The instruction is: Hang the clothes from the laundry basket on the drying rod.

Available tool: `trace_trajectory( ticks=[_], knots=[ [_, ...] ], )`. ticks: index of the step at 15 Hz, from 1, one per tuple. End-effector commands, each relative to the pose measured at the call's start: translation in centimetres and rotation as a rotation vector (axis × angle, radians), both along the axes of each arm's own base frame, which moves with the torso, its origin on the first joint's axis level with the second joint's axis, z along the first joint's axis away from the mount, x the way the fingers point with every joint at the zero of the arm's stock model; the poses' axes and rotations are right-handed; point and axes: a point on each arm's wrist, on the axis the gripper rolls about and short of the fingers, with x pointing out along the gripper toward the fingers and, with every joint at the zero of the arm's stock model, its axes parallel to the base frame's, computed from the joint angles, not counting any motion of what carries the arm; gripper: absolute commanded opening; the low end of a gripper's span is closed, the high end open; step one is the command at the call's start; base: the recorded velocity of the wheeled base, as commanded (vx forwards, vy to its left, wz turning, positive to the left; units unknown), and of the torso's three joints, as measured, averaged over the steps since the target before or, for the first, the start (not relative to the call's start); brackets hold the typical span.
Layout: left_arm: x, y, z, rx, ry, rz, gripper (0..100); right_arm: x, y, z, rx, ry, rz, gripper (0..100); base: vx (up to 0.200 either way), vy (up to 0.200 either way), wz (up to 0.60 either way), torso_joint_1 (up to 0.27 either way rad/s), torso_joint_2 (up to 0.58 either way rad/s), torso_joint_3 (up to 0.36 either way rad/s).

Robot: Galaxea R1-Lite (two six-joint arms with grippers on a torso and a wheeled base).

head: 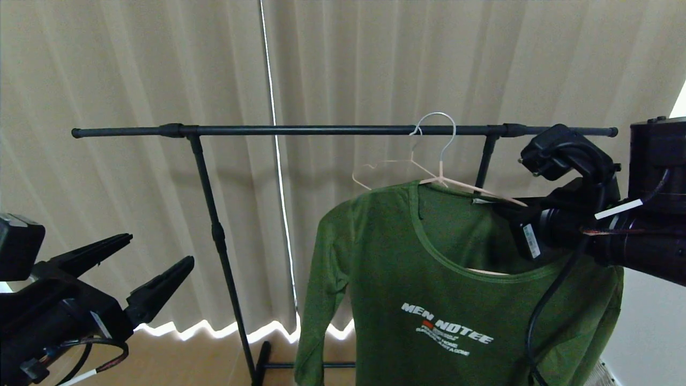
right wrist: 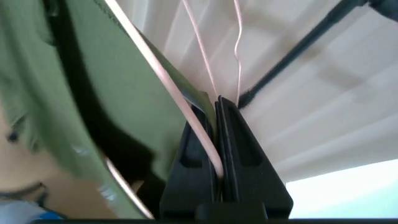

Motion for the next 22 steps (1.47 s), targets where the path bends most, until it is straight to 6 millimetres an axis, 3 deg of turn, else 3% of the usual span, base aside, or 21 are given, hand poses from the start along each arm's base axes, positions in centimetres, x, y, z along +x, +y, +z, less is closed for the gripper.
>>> trace_trajectory(
  ticks=[1, 11, 18, 22],
  knots=[
    [0.0, 0.0, 0.0, 0.001, 0.001, 0.0, 100, 0.3, 0.2, -0.4, 0.027, 0.019, -0.015, 0, 0.2, 0.0, 0.0, 0.012, 0.0, -0.002],
    [-0.3, 0.0, -0.1, 0.016, -0.009, -0.007, 100, 1.6, 1.0, -0.5, 0.037, 0.026, -0.036, 0, 0.2, 0.0, 0.0, 0.004, 0.0, 0.003],
    [-1.2, -0.9, 0.3, 0.024, -0.042, -0.088, 100, 5.1, 5.3, -1.5, -0.009, 0.02, -0.108, 0, 0.0, 0.0, 0.0, 0.0, 0.0, 0.0],
    [-1.4, -0.9, 0.4, 0.033, -0.057, -0.088, 100, 7.8, 6.8, -2.5, -0.042, 0.019, -0.166, 0, 0.0, 0.0, 0.0, 0.0, 0.0, 0.0]
  ],
)
